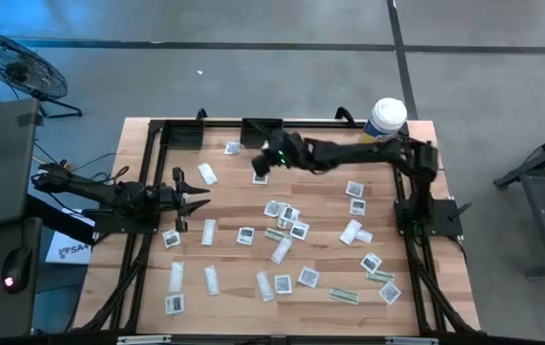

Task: Pick & Place First Aid Supplies
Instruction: Put the green bandage pack into the right black bin

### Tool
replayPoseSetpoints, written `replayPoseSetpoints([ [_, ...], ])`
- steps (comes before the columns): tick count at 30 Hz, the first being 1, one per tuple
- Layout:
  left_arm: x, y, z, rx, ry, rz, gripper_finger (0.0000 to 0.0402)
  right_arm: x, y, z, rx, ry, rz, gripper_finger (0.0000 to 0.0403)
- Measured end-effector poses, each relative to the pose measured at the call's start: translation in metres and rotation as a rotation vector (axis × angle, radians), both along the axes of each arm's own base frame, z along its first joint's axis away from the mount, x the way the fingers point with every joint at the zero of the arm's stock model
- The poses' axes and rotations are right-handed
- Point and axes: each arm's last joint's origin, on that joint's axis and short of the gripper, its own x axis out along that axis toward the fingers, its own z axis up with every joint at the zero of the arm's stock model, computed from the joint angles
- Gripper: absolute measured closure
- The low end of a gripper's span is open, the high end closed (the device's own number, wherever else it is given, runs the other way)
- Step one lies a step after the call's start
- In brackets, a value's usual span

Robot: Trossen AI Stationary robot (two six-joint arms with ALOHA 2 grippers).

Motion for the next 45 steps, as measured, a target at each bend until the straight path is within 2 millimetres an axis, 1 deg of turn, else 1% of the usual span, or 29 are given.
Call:
replayPoseSetpoints([
  [3, 0.000, 0.000, 0.000, -0.001, 0.001, 0.010, 0.0280, 0.016, -0.023, 0.003, -0.021, 0.046, -0.064, 0.0402],
  [8, 0.000, 0.001, 0.000, -0.005, 0.000, 0.026, 0.0280, 0.029, -0.066, 0.004, 0.006, 0.105, -0.180, 0.0403],
  [10, 0.000, 0.001, 0.000, -0.023, -0.002, 0.031, 0.0280, 0.031, -0.080, -0.002, 0.039, 0.122, -0.211, 0.0403],
  [14, 0.000, 0.001, 0.000, -0.055, -0.008, 0.033, 0.0280, 0.033, -0.102, -0.025, 0.142, 0.127, -0.230, 0.0403],
  [16, 0.000, 0.001, 0.000, -0.055, -0.008, 0.033, 0.0280, 0.032, -0.110, -0.035, 0.192, 0.123, -0.237, 0.0402],
  [18, 0.000, 0.001, 0.000, -0.054, -0.007, 0.033, 0.0280, 0.030, -0.115, -0.039, 0.212, 0.122, -0.239, 0.0402],
  [22, 0.000, 0.001, 0.000, -0.054, -0.008, 0.033, 0.0280, 0.031, -0.119, -0.029, 0.193, 0.071, -0.233, 0.0395],
  [25, 0.000, 0.001, 0.000, -0.055, -0.007, 0.033, 0.0280, 0.030, -0.122, -0.029, 0.213, 0.059, -0.218, 0.0373],
  [28, 0.000, 0.001, 0.000, -0.056, -0.008, 0.033, 0.0280, 0.026, -0.128, -0.031, 0.228, 0.065, -0.228, 0.0339],
  [31, 0.000, 0.001, 0.000, -0.056, -0.008, 0.033, 0.0280, 0.022, -0.132, -0.026, 0.237, 0.056, -0.217, 0.0307],
  [33, 0.000, 0.001, 0.000, -0.056, -0.008, 0.033, 0.0280, 0.020, -0.128, -0.015, 0.241, 0.054, -0.158, 0.0291],
  [34, 0.000, 0.001, 0.000, -0.056, -0.008, 0.033, 0.0280, 0.020, -0.123, -0.008, 0.237, 0.058, -0.120, 0.0287],
  [37, 0.000, 0.001, 0.000, -0.057, -0.009, 0.033, 0.0280, 0.015, -0.098, 0.017, 0.235, 0.128, 0.000, 0.0282],
  [41, 0.000, 0.001, 0.000, -0.055, -0.008, 0.033, 0.0280, 0.000, -0.049, 0.037, 0.260, 0.343, 0.110, 0.0282],
  [45, 0.000, 0.001, 0.000, -0.051, -0.007, 0.034, 0.0280, -0.018, 0.012, 0.054, 0.245, 0.592, 0.147, 0.0282],
])
